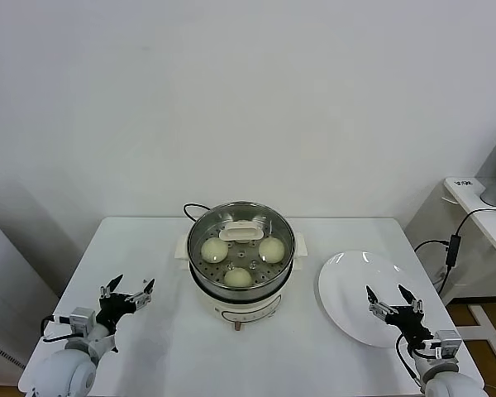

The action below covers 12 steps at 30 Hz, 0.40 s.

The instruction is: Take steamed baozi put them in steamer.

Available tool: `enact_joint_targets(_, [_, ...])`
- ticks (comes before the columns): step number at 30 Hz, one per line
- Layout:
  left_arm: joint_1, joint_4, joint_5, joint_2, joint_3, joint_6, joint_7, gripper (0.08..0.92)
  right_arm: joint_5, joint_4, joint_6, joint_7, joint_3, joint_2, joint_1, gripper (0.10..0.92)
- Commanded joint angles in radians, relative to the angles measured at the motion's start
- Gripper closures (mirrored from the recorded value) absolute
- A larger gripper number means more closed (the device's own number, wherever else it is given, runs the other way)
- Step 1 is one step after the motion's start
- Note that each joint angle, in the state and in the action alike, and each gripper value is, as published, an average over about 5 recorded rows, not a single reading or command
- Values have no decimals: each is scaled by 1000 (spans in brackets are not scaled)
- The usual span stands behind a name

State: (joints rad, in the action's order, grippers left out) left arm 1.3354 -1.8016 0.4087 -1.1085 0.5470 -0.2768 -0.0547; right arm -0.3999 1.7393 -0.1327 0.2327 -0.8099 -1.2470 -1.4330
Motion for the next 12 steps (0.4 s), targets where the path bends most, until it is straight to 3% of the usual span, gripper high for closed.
enact_joint_targets(1, [-2, 5, 4, 1, -1, -2, 0, 177, 1, -4, -4, 1, -1, 0, 3, 203])
enact_joint_targets(12, [-4, 7, 13, 2, -2, -5, 0, 177, 8, -8, -7, 1, -1, -4, 7, 203])
